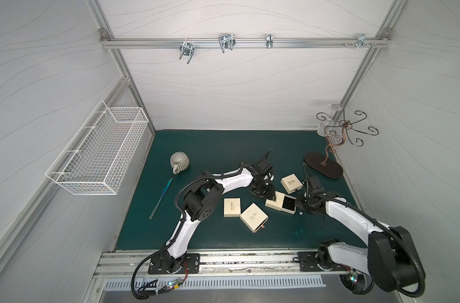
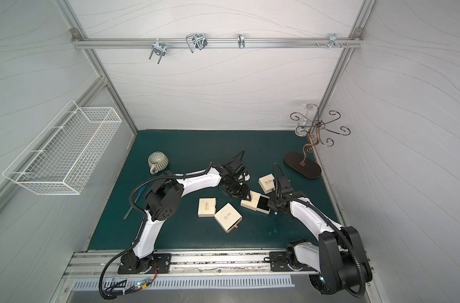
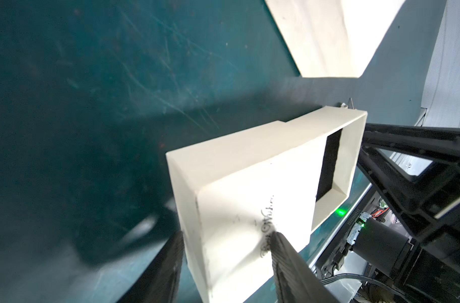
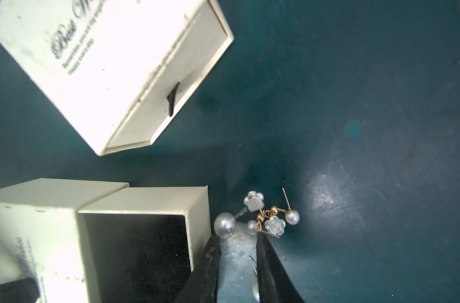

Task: Take out the earrings from the drawer-style jewelry box
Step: Place the earring at the center of the board, then close the drawer of the jewelry box, then move the jewelry box to the center of the board.

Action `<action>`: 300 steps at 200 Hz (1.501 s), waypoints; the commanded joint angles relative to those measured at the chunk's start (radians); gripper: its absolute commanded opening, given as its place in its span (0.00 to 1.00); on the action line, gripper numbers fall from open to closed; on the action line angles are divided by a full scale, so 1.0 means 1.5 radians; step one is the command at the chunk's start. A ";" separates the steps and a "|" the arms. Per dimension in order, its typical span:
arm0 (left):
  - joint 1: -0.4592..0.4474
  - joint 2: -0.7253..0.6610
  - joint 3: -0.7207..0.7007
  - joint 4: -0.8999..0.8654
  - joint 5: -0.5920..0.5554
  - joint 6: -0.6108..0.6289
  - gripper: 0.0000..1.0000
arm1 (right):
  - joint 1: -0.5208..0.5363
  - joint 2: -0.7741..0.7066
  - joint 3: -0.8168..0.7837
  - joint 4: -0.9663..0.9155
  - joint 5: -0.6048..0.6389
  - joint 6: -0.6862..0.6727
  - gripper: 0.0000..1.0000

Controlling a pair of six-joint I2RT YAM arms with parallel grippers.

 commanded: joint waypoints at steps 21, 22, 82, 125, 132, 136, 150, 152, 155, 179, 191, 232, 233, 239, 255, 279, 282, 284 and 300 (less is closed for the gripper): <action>-0.004 0.024 -0.023 -0.058 -0.038 0.010 0.56 | -0.003 -0.004 0.011 0.003 -0.019 -0.010 0.28; -0.003 0.024 -0.023 -0.058 -0.039 0.010 0.56 | -0.003 -0.004 0.011 0.003 -0.020 -0.011 0.28; -0.011 0.005 -0.033 -0.018 0.011 0.033 0.59 | 0.040 0.010 0.013 0.046 -0.075 -0.052 0.30; -0.022 -0.011 -0.039 0.007 0.049 0.057 0.67 | 0.092 0.041 0.029 0.062 -0.081 -0.068 0.30; -0.024 -0.014 -0.040 0.011 0.052 0.058 0.67 | 0.093 0.047 0.032 0.062 -0.085 -0.070 0.31; -0.025 -0.015 -0.042 0.013 0.055 0.060 0.67 | 0.093 0.050 0.033 0.063 -0.090 -0.070 0.31; -0.027 -0.017 -0.044 0.018 0.064 0.063 0.68 | 0.096 0.060 0.033 0.074 -0.107 -0.072 0.31; -0.026 -0.018 -0.045 0.018 0.066 0.063 0.68 | 0.097 0.060 0.034 0.076 -0.110 -0.072 0.31; -0.027 -0.018 -0.044 0.018 0.066 0.064 0.69 | 0.099 0.061 0.034 0.081 -0.113 -0.072 0.31; -0.027 -0.023 -0.045 0.014 0.061 0.069 0.70 | 0.108 0.064 0.018 0.126 -0.146 -0.062 0.32; -0.027 -0.024 -0.045 0.009 0.050 0.068 0.70 | 0.111 0.067 0.023 0.120 -0.136 -0.061 0.32; -0.027 -0.007 -0.027 -0.027 -0.021 0.056 0.63 | 0.111 0.033 0.018 0.099 -0.087 -0.053 0.32; -0.027 -0.006 -0.026 -0.030 -0.022 0.055 0.63 | 0.111 0.032 0.018 0.099 -0.086 -0.053 0.32; -0.027 0.003 -0.015 -0.042 -0.030 0.050 0.61 | 0.111 0.022 0.017 0.097 -0.081 -0.052 0.32; -0.025 0.029 0.018 -0.067 -0.040 0.042 0.57 | 0.110 -0.007 0.017 0.083 -0.059 -0.051 0.32; -0.019 0.074 0.078 -0.110 -0.054 0.027 0.51 | 0.111 -0.058 0.019 0.055 -0.017 -0.049 0.32; -0.018 0.079 0.086 -0.117 -0.055 0.025 0.51 | 0.111 -0.064 0.019 0.052 -0.012 -0.047 0.32; -0.017 0.082 0.093 -0.120 -0.055 0.024 0.50 | 0.110 -0.070 0.018 0.049 -0.008 -0.047 0.32; -0.013 0.111 0.134 -0.148 -0.059 0.016 0.48 | 0.109 -0.099 0.017 0.036 0.012 -0.045 0.33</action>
